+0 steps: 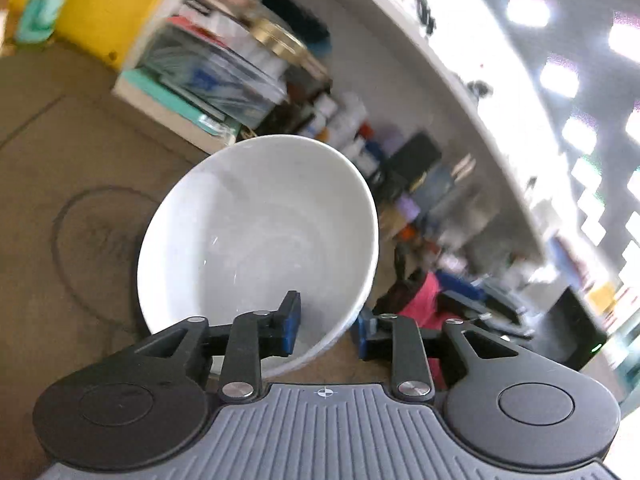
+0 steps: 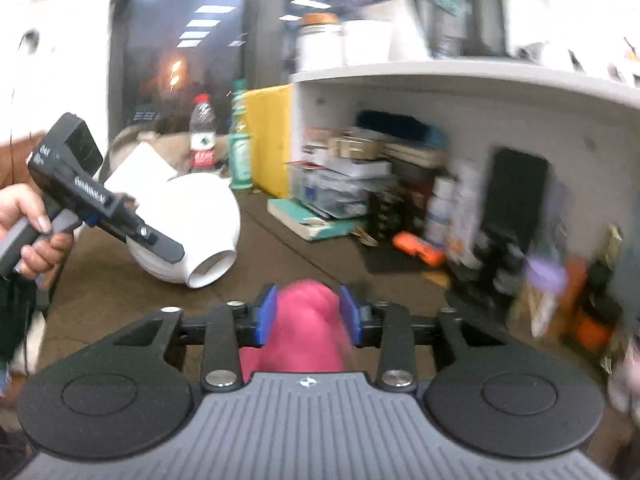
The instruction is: Clean bowl
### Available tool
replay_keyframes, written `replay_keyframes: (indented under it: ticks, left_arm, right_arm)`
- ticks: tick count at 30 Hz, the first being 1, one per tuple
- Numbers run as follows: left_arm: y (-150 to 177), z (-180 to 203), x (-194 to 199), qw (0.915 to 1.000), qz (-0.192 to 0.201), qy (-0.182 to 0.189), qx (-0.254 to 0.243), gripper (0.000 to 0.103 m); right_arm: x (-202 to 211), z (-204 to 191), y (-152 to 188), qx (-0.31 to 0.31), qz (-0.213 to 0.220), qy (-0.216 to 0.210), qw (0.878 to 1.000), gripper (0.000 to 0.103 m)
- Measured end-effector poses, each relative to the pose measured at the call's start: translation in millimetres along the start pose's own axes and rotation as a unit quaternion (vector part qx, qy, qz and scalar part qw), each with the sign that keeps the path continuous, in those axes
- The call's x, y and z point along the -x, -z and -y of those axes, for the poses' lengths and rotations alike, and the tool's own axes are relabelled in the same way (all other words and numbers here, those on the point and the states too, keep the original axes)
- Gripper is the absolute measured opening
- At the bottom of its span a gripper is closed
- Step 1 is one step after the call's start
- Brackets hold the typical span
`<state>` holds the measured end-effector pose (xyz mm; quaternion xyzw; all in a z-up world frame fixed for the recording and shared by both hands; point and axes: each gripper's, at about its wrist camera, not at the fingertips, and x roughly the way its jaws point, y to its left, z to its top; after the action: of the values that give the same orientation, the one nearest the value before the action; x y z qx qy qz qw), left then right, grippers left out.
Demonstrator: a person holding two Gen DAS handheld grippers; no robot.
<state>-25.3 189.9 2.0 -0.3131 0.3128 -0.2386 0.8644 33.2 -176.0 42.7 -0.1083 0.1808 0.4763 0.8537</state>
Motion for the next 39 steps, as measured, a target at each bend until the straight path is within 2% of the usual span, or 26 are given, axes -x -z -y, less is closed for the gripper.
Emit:
replay_keyframes:
  ticks: [1,3,5,6,7,8,9,12,14,16,17,18,19,21,25,28,31,35,37,39]
  left_arm:
    - [1.4,0.6,-0.4,1.0,-0.004,-0.001,-0.005,0.032]
    - [3.4,6.9,-2.5,0.9985,-0.029,-0.018,-0.042,0.035]
    - [4.2,15.3,-7.8,0.995,-0.047,-0.035,-0.08,0.036]
    - [3.7,17.2,-10.3,0.9939,-0.053,-0.037,-0.089,0.036]
    - [3.1,19.1,-12.7,0.9927,-0.058,-0.039,-0.098,0.036]
    - [1.4,20.8,-15.9,0.9914,-0.067,-0.035,-0.107,0.037]
    - [-0.7,22.5,-18.9,0.99,-0.073,-0.034,-0.115,0.039]
    - [-4.1,27.7,-22.1,0.9862,-0.095,-0.029,-0.133,0.04]
    - [-6.0,31.6,-24.5,0.9839,-0.105,-0.031,-0.142,0.043]
    - [-1.9,35.5,-25.2,0.9821,-0.111,-0.035,-0.148,0.046]
    - [0.3,37.4,-24.9,0.9811,-0.113,-0.038,-0.152,0.048]
    - [2.5,39.2,-24.5,0.98,-0.116,-0.042,-0.156,0.048]
    - [4.7,41.0,-24.1,0.9789,-0.118,-0.045,-0.161,0.049]
    - [3.7,38.2,-25.4,0.979,-0.119,-0.042,-0.16,0.052]
    - [3.9,27.3,-22.4,0.9815,-0.122,-0.037,-0.143,0.059]
    - [3.3,25.5,-23.4,0.9804,-0.126,-0.04,-0.146,0.061]
    - [2.7,26.1,-24.3,0.979,-0.132,-0.04,-0.15,0.061]
    - [1.6,30.8,-28.1,0.9728,-0.148,-0.044,-0.173,0.061]
    - [1.8,34.7,-29.9,0.9682,-0.16,-0.045,-0.187,0.062]
    - [2.6,40.5,-32.5,0.963,-0.167,-0.058,-0.203,0.061]
  right_arm:
    - [-10.0,-2.9,-4.5,0.003,-0.015,-0.001,1.0,0.008]
    - [-32.5,-13.3,-9.0,0.025,-0.071,0.016,0.997,0.008]
    - [-25.8,-13.6,-7.1,0.029,-0.083,0.013,0.996,0.017]
    - [-7.7,-6.5,-3.4,0.015,-0.078,-0.001,0.997,0.038]
    - [7.5,-0.2,0.1,0.004,-0.069,-0.002,0.998,0.076]
    - [23.0,6.8,4.8,-0.004,-0.061,0.006,0.998,0.088]
    - [33.0,11.7,8.8,-0.001,-0.058,0.02,0.998,0.091]
    - [46.1,28.4,20.5,0.005,-0.08,0.048,0.996,0.091]
    - [35.2,38.4,27.0,-0.003,-0.109,0.055,0.993,0.09]
    - [17.9,45.2,31.3,-0.01,-0.141,0.054,0.989,0.063]
    - [13.1,43.8,32.2,-0.003,-0.146,0.051,0.988,0.061]
    - [6.5,36.0,30.6,0.019,-0.142,0.048,0.989,0.049]
    - [3.2,27.0,25.8,0.036,-0.134,0.043,0.989,0.031]
    - [-2.2,7.0,15.4,0.06,-0.11,0.032,0.992,0.026]
    - [-22.1,-34.1,-2.9,0.155,-0.053,0.051,0.985,0.025]
    - [-46.4,-54.9,-10.9,0.209,-0.049,0.064,0.975,0.025]
    - [-44.0,-79.8,-3.6,0.291,-0.044,0.034,0.955,0.024]
    - [-0.7,-115.9,17.5,0.349,-0.058,-0.053,0.934,0.024]
    - [20.2,-130.1,24.1,0.364,-0.06,-0.072,0.927,0.024]
    - [28.5,-131.8,22.4,0.367,-0.06,-0.059,0.926,0.024]
